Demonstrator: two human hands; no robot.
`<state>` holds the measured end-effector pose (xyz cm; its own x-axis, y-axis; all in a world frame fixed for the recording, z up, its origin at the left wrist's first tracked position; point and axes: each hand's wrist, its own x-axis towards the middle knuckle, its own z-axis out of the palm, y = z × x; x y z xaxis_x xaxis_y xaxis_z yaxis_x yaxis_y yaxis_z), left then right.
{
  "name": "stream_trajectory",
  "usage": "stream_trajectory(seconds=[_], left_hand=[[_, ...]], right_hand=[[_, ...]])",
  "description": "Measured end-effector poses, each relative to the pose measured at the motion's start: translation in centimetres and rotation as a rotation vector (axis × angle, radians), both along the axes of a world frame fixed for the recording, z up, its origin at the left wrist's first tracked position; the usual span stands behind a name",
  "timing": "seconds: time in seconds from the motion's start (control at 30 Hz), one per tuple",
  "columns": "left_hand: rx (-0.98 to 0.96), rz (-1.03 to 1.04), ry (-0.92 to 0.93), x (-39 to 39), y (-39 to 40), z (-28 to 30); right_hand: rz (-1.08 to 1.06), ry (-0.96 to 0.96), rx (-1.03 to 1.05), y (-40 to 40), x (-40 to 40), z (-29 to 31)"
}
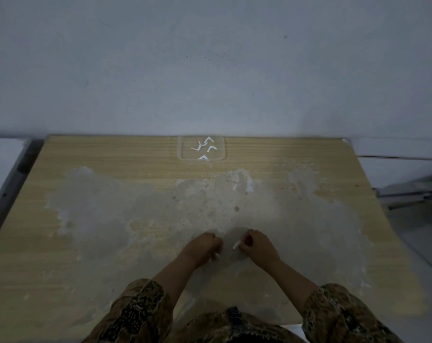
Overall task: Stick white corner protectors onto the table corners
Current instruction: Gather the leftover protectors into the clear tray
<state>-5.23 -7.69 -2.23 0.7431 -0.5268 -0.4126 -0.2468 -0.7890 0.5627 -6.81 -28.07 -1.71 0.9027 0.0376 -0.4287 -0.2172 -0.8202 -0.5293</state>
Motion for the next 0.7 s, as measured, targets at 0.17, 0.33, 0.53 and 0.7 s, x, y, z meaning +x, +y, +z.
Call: stream_trajectory(seconds=[0.17,0.33,0.53,0.7], left_hand=[[-0.194,0.369,0.051,1.5,1.0,-0.4],[-0.506,0.888,0.126,5.9,1.9,1.7],[-0.682,1.121,0.099,14.2,3.7,4.3],[-0.591,1.162,-0.016,20.5,4.7,5.6]], right_hand=[[-0.282,0.018,0.202,0.7,1.8,0.2],[-0.611,0.067,0.521,2.3,6.6,1.8],[-0.673,0.042,0.684,4.8,14.6,4.9],[-0.699,0.008,0.744,6.5,20.8,6.0]])
